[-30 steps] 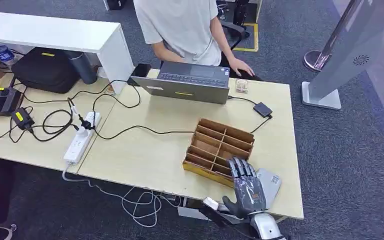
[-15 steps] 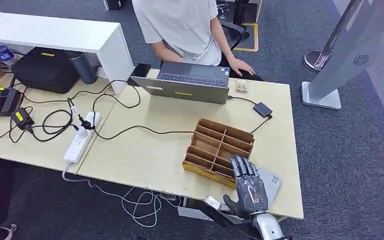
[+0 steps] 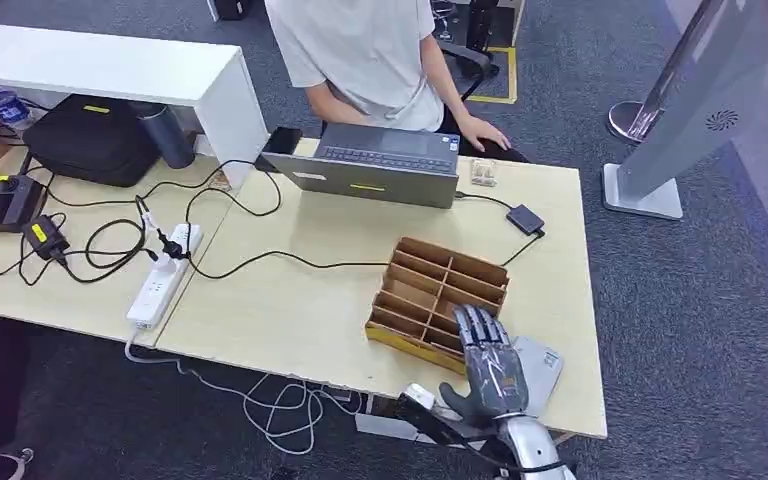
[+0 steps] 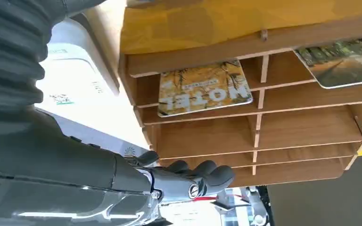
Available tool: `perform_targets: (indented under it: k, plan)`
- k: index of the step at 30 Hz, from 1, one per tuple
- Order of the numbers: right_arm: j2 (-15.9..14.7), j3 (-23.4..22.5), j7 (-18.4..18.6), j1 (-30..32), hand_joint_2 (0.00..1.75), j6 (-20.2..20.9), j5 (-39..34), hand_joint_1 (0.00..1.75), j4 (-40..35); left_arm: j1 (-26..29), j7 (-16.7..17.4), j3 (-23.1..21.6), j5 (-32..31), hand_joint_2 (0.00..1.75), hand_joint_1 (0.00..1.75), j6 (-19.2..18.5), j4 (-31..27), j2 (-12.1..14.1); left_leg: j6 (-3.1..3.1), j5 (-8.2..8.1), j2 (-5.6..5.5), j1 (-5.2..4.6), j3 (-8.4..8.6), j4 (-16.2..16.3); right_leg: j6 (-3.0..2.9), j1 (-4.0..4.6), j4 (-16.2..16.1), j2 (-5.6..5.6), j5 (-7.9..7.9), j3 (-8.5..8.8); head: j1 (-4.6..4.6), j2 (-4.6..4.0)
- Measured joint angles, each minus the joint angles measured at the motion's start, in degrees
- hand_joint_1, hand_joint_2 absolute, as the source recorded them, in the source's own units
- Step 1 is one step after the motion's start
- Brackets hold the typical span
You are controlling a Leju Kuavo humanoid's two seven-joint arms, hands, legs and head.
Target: Pass the card to the sensor for recognition and then transmit it.
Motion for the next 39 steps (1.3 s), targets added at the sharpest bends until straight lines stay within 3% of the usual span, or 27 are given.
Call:
perform_targets:
  k: [39]
  plan:
    - [1.5, 0.6, -0.5, -1.6, 1.75, 0.3, -1.0, 0.00, 1.2, 0.0, 0.0, 0.0, 0.3, 1.75, 0.00, -0.2, 0.0, 0.0, 0.00, 0.00, 0.00, 0.00, -0.01, 0.0, 0.00, 0.00, 0.0, 0.00, 0.00, -0.01, 0.02, 0.00]
